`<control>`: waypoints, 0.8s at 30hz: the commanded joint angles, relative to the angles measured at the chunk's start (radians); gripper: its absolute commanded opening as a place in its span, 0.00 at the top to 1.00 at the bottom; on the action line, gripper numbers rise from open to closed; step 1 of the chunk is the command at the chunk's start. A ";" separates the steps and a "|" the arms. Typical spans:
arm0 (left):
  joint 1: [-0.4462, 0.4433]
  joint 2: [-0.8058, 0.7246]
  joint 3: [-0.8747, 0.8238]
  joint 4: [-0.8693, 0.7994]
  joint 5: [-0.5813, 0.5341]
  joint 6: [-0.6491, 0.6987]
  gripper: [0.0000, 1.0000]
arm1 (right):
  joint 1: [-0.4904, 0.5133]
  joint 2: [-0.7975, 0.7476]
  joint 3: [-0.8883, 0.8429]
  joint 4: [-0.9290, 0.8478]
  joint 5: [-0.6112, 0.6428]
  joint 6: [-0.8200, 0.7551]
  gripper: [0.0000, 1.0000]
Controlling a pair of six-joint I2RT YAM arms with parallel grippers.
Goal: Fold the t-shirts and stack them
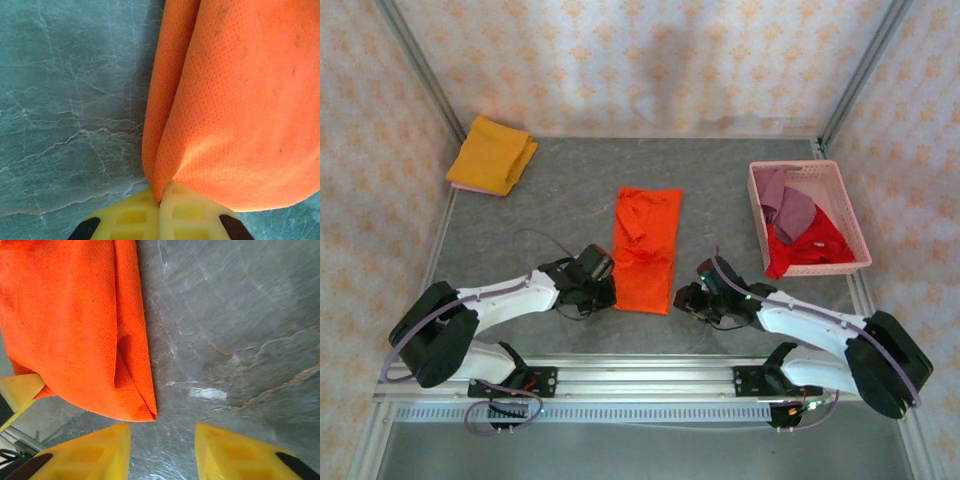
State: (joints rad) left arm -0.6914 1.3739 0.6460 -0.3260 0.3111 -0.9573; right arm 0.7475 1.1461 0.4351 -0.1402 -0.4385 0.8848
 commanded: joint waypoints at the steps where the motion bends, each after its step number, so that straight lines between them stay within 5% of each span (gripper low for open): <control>1: 0.006 -0.019 -0.011 0.002 0.001 -0.017 1.00 | 0.035 0.043 0.011 0.110 0.002 0.060 0.63; 24: 0.006 -0.033 -0.027 0.006 -0.007 -0.014 1.00 | 0.097 0.244 0.150 0.039 0.023 -0.006 0.68</control>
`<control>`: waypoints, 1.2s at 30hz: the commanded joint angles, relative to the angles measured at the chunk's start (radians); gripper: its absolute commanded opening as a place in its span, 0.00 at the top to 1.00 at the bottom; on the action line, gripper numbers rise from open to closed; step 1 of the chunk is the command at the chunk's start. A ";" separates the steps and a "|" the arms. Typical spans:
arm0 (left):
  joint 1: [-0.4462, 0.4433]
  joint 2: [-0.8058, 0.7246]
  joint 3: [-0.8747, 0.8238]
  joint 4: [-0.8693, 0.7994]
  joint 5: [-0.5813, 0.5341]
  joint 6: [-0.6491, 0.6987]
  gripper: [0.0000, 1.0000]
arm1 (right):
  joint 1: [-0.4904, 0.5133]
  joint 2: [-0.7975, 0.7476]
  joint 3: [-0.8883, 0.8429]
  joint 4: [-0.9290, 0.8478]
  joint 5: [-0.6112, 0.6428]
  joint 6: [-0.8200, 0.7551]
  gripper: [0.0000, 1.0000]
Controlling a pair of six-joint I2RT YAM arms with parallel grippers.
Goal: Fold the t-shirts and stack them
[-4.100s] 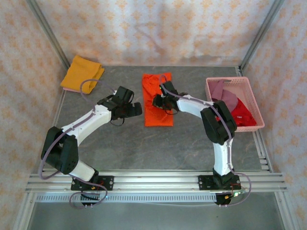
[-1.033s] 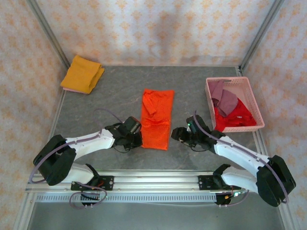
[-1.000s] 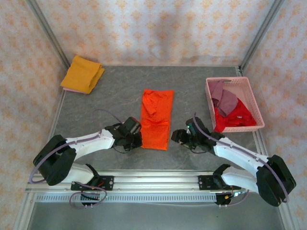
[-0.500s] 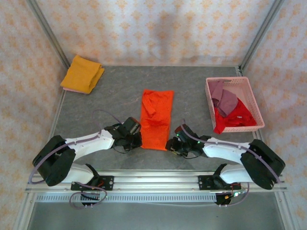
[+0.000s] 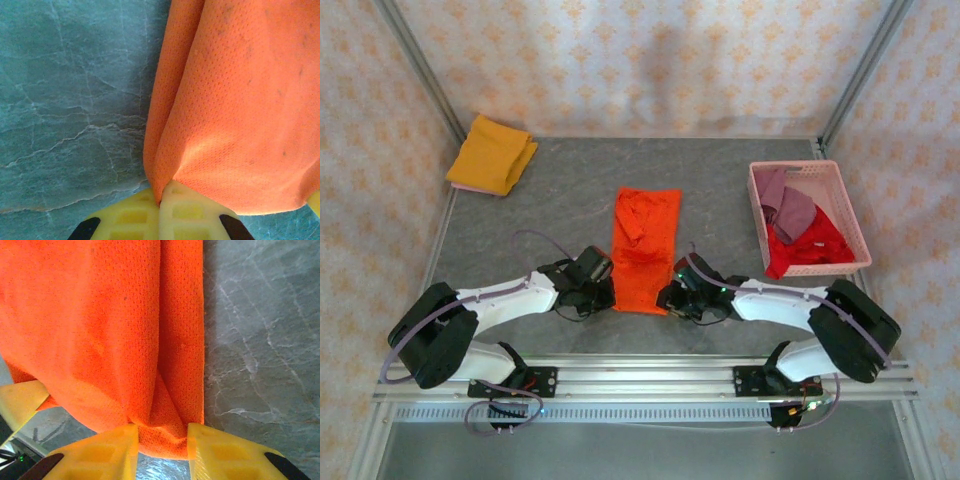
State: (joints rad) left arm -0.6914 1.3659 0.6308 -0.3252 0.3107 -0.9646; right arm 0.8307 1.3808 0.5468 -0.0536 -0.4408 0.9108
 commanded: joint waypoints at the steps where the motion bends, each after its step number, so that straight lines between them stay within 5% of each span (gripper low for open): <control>1: 0.006 -0.026 -0.014 0.008 -0.007 -0.006 1.00 | 0.020 0.009 0.054 -0.080 0.040 -0.047 0.67; 13: 0.007 -0.027 -0.017 0.008 -0.010 -0.008 1.00 | 0.085 0.038 0.166 -0.329 0.165 -0.150 0.66; 36: 0.006 -0.035 -0.034 0.012 -0.012 -0.013 1.00 | 0.097 0.098 0.180 -0.267 0.143 -0.147 0.67</control>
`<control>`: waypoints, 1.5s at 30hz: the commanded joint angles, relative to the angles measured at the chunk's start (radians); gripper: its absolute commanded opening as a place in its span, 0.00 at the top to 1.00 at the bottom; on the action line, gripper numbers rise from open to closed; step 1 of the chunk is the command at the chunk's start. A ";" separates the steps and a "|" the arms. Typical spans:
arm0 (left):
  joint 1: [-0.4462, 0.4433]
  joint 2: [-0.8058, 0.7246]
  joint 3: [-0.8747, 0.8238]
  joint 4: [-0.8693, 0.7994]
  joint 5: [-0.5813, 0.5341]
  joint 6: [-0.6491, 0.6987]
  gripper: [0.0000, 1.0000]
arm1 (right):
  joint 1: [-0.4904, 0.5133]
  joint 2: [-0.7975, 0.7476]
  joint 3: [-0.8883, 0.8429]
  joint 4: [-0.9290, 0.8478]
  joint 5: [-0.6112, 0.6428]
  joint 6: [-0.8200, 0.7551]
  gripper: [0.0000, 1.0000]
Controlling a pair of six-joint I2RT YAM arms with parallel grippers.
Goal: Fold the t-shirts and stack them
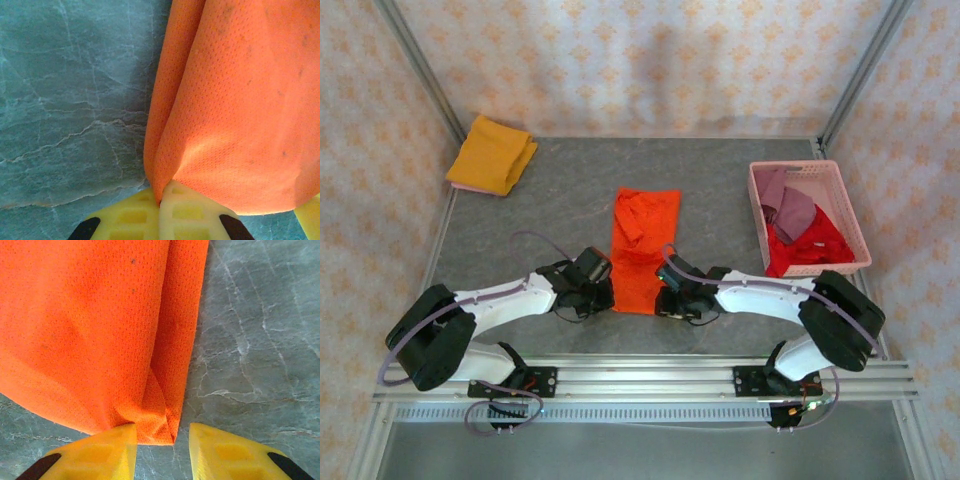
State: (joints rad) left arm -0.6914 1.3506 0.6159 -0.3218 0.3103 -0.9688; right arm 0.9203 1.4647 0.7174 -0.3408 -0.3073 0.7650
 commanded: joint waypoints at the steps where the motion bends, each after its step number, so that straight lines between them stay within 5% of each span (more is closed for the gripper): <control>1: 0.006 -0.020 -0.019 0.008 -0.010 -0.007 1.00 | 0.007 0.021 0.010 0.017 0.010 -0.002 0.67; 14: 0.007 -0.020 -0.028 0.017 -0.008 -0.010 1.00 | 0.016 0.058 0.001 0.040 0.002 0.014 0.76; 20: 0.006 -0.030 -0.031 0.013 -0.013 -0.011 1.00 | 0.017 0.046 -0.004 0.024 0.015 0.017 1.00; 45: -0.005 -0.309 0.151 -0.452 -0.101 0.070 1.00 | 0.063 -0.381 0.059 -0.219 0.136 -0.014 1.00</control>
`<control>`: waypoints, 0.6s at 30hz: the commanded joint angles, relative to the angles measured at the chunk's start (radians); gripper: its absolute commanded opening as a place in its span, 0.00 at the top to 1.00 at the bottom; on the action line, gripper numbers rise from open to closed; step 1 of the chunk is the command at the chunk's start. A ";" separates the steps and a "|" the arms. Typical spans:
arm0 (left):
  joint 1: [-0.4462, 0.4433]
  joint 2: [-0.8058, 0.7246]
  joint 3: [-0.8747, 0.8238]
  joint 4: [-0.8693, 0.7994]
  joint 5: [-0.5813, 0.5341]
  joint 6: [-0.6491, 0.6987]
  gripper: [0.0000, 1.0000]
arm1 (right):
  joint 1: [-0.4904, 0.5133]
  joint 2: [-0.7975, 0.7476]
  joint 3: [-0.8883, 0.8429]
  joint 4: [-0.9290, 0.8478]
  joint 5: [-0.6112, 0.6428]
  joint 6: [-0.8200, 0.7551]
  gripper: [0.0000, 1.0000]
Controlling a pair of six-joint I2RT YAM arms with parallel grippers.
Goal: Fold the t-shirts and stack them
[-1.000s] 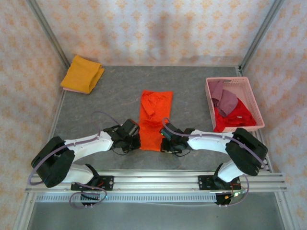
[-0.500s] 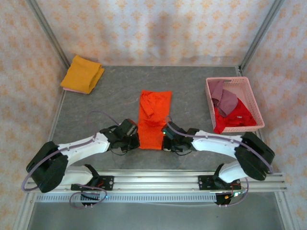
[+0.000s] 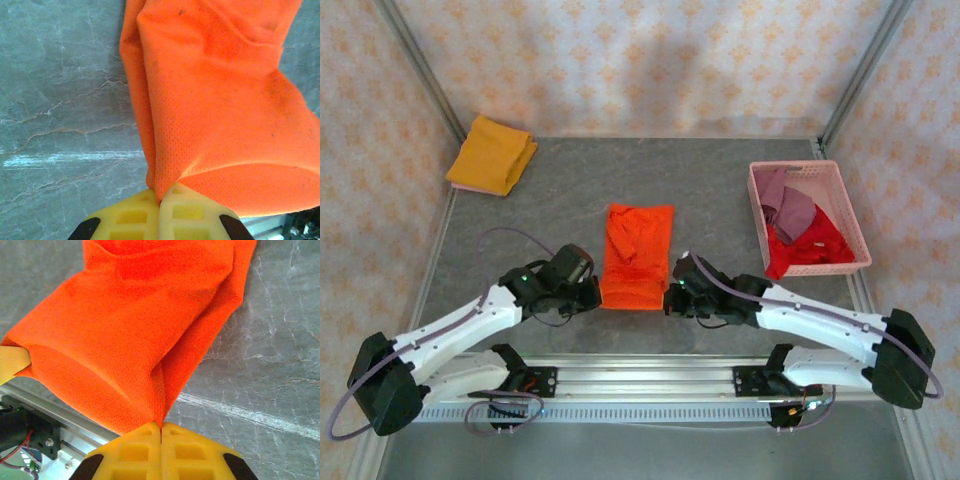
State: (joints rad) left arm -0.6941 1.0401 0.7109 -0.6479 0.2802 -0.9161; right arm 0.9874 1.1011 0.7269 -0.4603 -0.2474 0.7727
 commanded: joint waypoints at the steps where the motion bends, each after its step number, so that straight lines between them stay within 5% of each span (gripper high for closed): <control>1: -0.002 0.013 0.077 -0.129 -0.081 0.024 1.00 | -0.013 -0.010 0.070 -0.104 0.081 -0.041 1.00; 10: 0.010 0.196 0.329 -0.132 -0.165 0.129 1.00 | -0.222 0.121 0.270 -0.105 0.027 -0.249 1.00; 18: 0.108 0.376 0.468 -0.039 -0.177 0.198 1.00 | -0.390 0.334 0.460 -0.087 -0.036 -0.389 1.00</control>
State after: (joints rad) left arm -0.6224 1.3819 1.1259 -0.7036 0.1619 -0.7746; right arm 0.6281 1.3876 1.1149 -0.5385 -0.2878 0.4770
